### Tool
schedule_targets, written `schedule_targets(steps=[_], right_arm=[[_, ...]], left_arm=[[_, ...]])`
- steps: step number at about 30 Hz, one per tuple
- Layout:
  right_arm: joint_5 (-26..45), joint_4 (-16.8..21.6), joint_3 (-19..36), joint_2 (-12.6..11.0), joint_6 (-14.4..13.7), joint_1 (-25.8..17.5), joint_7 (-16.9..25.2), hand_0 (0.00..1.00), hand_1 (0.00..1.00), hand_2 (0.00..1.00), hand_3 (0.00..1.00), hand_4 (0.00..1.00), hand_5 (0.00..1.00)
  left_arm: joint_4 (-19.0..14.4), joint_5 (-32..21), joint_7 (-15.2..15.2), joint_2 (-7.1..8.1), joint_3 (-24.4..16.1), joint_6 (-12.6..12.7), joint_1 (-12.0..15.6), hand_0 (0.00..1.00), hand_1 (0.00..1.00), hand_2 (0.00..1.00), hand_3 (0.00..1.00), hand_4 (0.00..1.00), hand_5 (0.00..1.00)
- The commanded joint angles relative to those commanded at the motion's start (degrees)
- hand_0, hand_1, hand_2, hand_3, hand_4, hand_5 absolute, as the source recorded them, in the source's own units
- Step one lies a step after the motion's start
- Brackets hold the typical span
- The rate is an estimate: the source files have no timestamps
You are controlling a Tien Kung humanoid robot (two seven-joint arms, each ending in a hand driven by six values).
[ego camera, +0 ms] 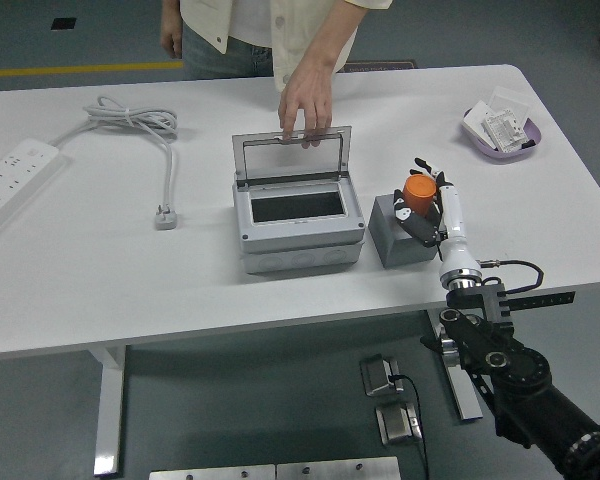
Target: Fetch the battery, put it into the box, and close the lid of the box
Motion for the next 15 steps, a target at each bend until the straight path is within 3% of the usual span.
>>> schedule_targets(steps=[2, 3, 14, 15], right_arm=[[0.05, 0.06, 0.0, -0.01, -0.09, 0.02, -0.02, 0.759, 0.776, 0.763, 0.771, 0.337, 0.065], [0.08, 0.1, 0.0, -0.02, -0.09, 0.01, -0.04, 0.758, 0.774, 0.76, 0.744, 0.273, 0.064], [1.19, 0.6, -0.64, -0.1, 0.06, -0.34, 0.48, 0.757, 0.775, 0.742, 0.726, 0.233, 0.067], [1.3, 0.63, -0.71, -0.1, 0.01, -0.34, 0.53, 0.745, 0.74, 0.654, 0.65, 0.153, 0.083]], left_arm=[[0.0, -0.03, -0.05, -0.06, 0.07, 0.09, 0.0, 0.722, 0.799, 0.831, 0.928, 0.951, 0.725], [0.0, -0.06, -0.08, -0.07, 0.11, 0.14, 0.01, 0.72, 0.8, 0.83, 0.927, 0.95, 0.727], [0.0, -0.21, -0.28, -0.13, 0.19, 0.52, 0.12, 0.718, 0.799, 0.829, 0.926, 0.949, 0.727], [0.0, -0.19, -0.3, -0.14, 0.18, 0.54, 0.12, 0.718, 0.799, 0.828, 0.93, 0.949, 0.727]])
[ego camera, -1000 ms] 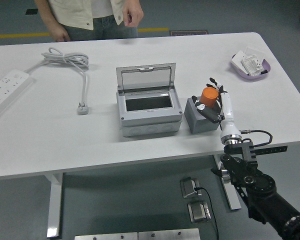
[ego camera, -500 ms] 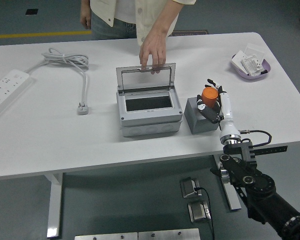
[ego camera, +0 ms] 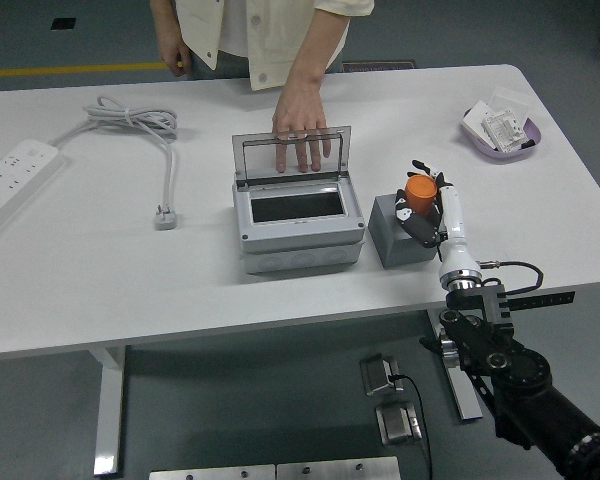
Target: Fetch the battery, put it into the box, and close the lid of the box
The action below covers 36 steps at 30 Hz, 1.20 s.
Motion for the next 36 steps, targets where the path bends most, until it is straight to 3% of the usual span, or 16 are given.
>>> schedule_targets(steps=[5, 6, 11, 12, 17, 18, 36], right_arm=[[0.43, 0.18, -0.13, -0.02, -0.16, -0.01, -0.09, 0.745, 0.74, 0.654, 0.65, 0.153, 0.083], [0.39, 0.23, -0.15, -0.03, -0.17, 0.0, -0.22, 0.677, 0.623, 0.556, 0.567, 0.093, 0.002], [0.21, 0.63, -0.48, -0.02, -0.42, 0.17, -0.99, 0.677, 0.623, 0.556, 0.567, 0.093, 0.002], [0.13, 0.74, -0.58, -0.02, -0.51, 0.22, -1.18, 0.554, 0.539, 0.488, 0.487, 0.082, 0.002], [-0.03, 1.24, -0.91, -0.09, -0.9, 0.4, -1.79, 0.554, 0.539, 0.488, 0.487, 0.082, 0.002], [-0.02, 1.33, -0.96, -0.1, -0.96, 0.43, -1.84, 0.524, 0.507, 0.454, 0.382, 0.113, 0.002], [-1.44, 3.6, -1.05, -1.03, -1.88, 2.41, -2.75, 0.504, 0.482, 0.43, 0.327, 0.07, 0.002]], left_arm=[[0.0, 0.08, -0.12, 0.01, -0.12, 0.08, -0.04, 0.718, 0.799, 0.828, 0.93, 0.949, 0.727], [0.0, 0.07, -0.13, 0.02, -0.13, 0.1, -0.04, 0.717, 0.8, 0.828, 0.933, 0.949, 0.727], [0.0, -0.13, -0.04, -0.01, 0.04, 0.18, 0.07, 0.717, 0.8, 0.828, 0.933, 0.949, 0.727], [0.0, -0.17, -0.01, -0.04, 0.07, 0.17, 0.08, 0.717, 0.8, 0.827, 0.934, 0.949, 0.727], [0.0, -0.03, -0.17, -0.02, -0.02, 0.16, -0.01, 0.717, 0.8, 0.827, 0.934, 0.949, 0.727], [0.0, 0.01, -0.22, 0.01, -0.07, 0.17, -0.03, 0.717, 0.8, 0.827, 0.934, 0.95, 0.728], [0.0, 0.15, -0.22, 0.02, -0.08, 0.21, -0.03, 0.717, 0.8, 0.827, 0.937, 0.95, 0.727]])
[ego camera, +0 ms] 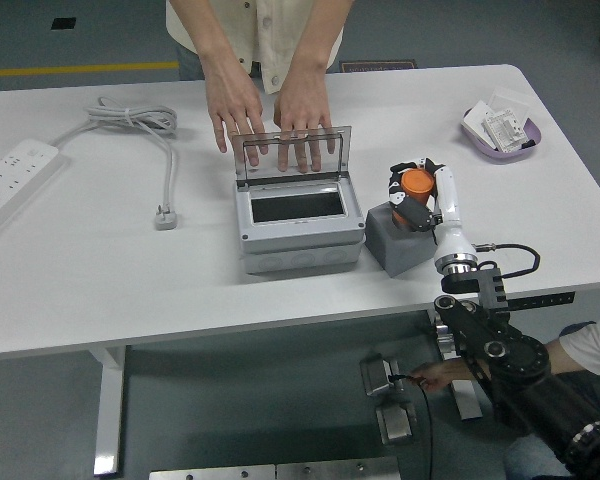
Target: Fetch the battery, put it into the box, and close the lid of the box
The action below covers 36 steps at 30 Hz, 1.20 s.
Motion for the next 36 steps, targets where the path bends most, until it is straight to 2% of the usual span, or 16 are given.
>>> schedule_targets(steps=[15, 20, 23, 24, 29, 30, 35, 36], right_arm=[[-3.76, 3.73, -0.08, -1.94, -2.18, 2.18, -2.6, 0.511, 0.484, 0.431, 0.324, 0.067, 0.002], [-10.34, 6.69, -1.46, -2.89, -2.65, 3.46, -7.9, 0.507, 0.486, 0.427, 0.319, 0.065, 0.002], [-15.38, 8.98, -2.1, -3.39, -1.6, 4.27, -11.78, 0.507, 0.486, 0.427, 0.319, 0.065, 0.002], [-17.34, 9.75, -2.4, -3.57, -1.24, 4.54, -13.2, 0.485, 0.431, 0.423, 0.315, 0.046, 0.002], [-26.55, 13.47, -3.98, -4.41, 0.89, 5.97, -19.66, 0.485, 0.431, 0.423, 0.315, 0.046, 0.002], [-28.42, 14.09, -4.27, -4.51, 1.46, 6.28, -20.95, 0.264, 0.247, 0.392, 0.303, 0.008, 0.002], [-37.06, 16.38, -5.85, -4.77, 4.29, 8.13, -26.77, 0.264, 0.247, 0.392, 0.303, 0.008, 0.002], [-38.81, 16.53, -6.31, -4.75, 4.51, 8.59, -27.97, 0.184, 0.214, 0.37, 0.315, 0.002, 0.002]], left_arm=[[0.0, -0.09, 0.15, -0.05, -0.07, -0.11, 0.24, 0.717, 0.8, 0.826, 0.937, 0.95, 0.727], [0.0, -1.49, 0.3, -0.14, 0.5, 0.04, 1.08, 0.718, 0.8, 0.826, 0.937, 0.951, 0.728], [0.0, -2.09, 0.48, -0.02, 0.87, 0.1, 1.57, 0.718, 0.8, 0.826, 0.937, 0.951, 0.728], [0.0, -2.32, 0.44, 0.06, 1.01, 0.13, 1.7, 0.718, 0.8, 0.826, 0.937, 0.95, 0.729], [0.0, -2.72, 0.25, 0.46, 1.14, 0.19, 2.0, 0.718, 0.8, 0.826, 0.937, 0.95, 0.729], [0.0, -2.73, 0.24, 0.51, 1.12, 0.19, 2.01, 0.718, 0.8, 0.827, 0.937, 0.951, 0.73], [0.0, -2.66, 0.26, 0.64, 0.91, 0.13, 1.93, 0.718, 0.8, 0.827, 0.937, 0.951, 0.73], [0.0, -2.63, 0.26, 0.69, 0.86, 0.11, 1.89, 0.719, 0.8, 0.826, 0.937, 0.951, 0.731]])
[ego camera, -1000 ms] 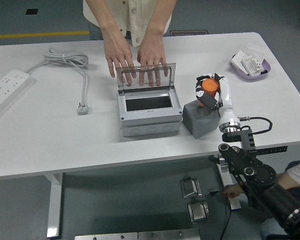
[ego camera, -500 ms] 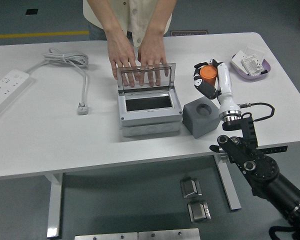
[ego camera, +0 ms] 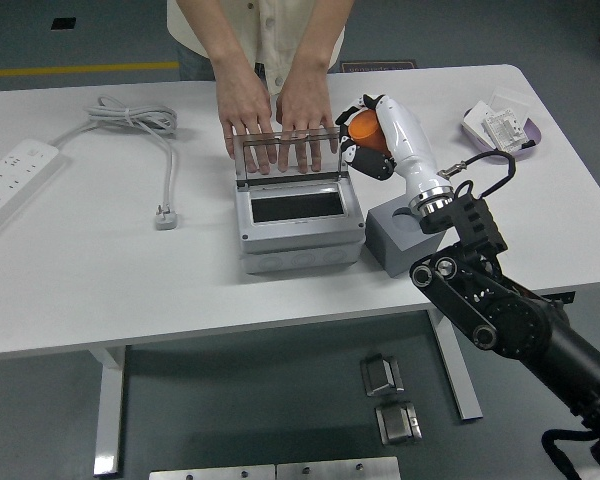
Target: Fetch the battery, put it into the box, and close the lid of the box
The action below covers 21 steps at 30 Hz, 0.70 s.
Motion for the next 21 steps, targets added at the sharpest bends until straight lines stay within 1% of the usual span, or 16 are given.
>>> schedule_targets(steps=[3, 5, 6, 7, 11, 12, 16, 17, 18, 21], right_arm=[[-4.74, -0.15, -1.42, 0.25, 0.33, 1.47, -3.67, 0.184, 0.214, 0.37, 0.315, 0.002, 0.002], [-8.13, -0.46, -2.36, 0.48, 1.35, 2.43, -6.51, 0.184, 0.214, 0.37, 0.315, 0.002, 0.002], [-9.71, -0.72, -2.9, 0.65, 1.99, 2.95, -7.89, 0.148, 0.194, 0.365, 0.313, 0.002, 0.002], [-11.53, -1.09, -3.63, 0.87, 2.65, 3.57, -9.55, 0.148, 0.194, 0.365, 0.313, 0.002, 0.002], [-16.93, -2.28, -5.63, 1.8, 3.52, 5.1, -14.39, 0.148, 0.194, 0.365, 0.313, 0.002, 0.002], [-18.1, -2.62, -6.23, 2.06, 3.59, 5.46, -15.13, 0.06, 0.145, 0.36, 0.306, 0.023, 0.002], [-19.22, -3.78, -9.33, 2.87, 3.46, 6.72, -15.01, 0.06, 0.145, 0.36, 0.306, 0.023, 0.002], [-18.95, -4.07, -10.25, 3.06, 3.26, 7.01, -14.54, 0.06, 0.145, 0.36, 0.306, 0.023, 0.002], [-18.48, -4.42, -11.24, 3.29, 2.96, 7.28, -13.86, 0.034, 0.127, 0.367, 0.3, 0.03, 0.002], [-16.86, -5.65, -13.57, 4.03, 1.84, 7.92, -11.85, 0.034, 0.127, 0.367, 0.3, 0.03, 0.002]], left_arm=[[0.0, 0.12, 0.0, 0.15, -0.22, -0.05, -0.13, 0.719, 0.8, 0.826, 0.937, 0.951, 0.731], [0.0, 0.24, 0.02, 0.23, -0.41, -0.07, -0.21, 0.719, 0.8, 0.826, 0.937, 0.951, 0.731], [0.0, 0.31, 0.02, 0.28, -0.51, -0.09, -0.28, 0.719, 0.799, 0.827, 0.937, 0.952, 0.731], [0.0, 0.42, 0.03, 0.32, -0.65, -0.1, -0.38, 0.719, 0.799, 0.827, 0.937, 0.952, 0.731], [0.0, 0.81, 0.03, 0.46, -0.99, -0.16, -0.73, 0.719, 0.799, 0.827, 0.937, 0.952, 0.731], [0.0, 0.93, 0.03, 0.49, -1.04, -0.19, -0.83, 0.719, 0.799, 0.826, 0.937, 0.953, 0.733], [0.0, 1.44, 0.05, 0.7, -1.3, -0.27, -1.1, 0.719, 0.799, 0.826, 0.937, 0.953, 0.733], [0.0, 1.57, 0.06, 0.76, -1.37, -0.28, -1.14, 0.719, 0.799, 0.826, 0.937, 0.953, 0.733], [0.0, 1.68, 0.08, 0.81, -1.42, -0.3, -1.18, 0.719, 0.8, 0.827, 0.937, 0.954, 0.733], [0.0, 1.96, 0.16, 0.92, -1.6, -0.35, -1.3, 0.719, 0.8, 0.827, 0.937, 0.954, 0.733]])
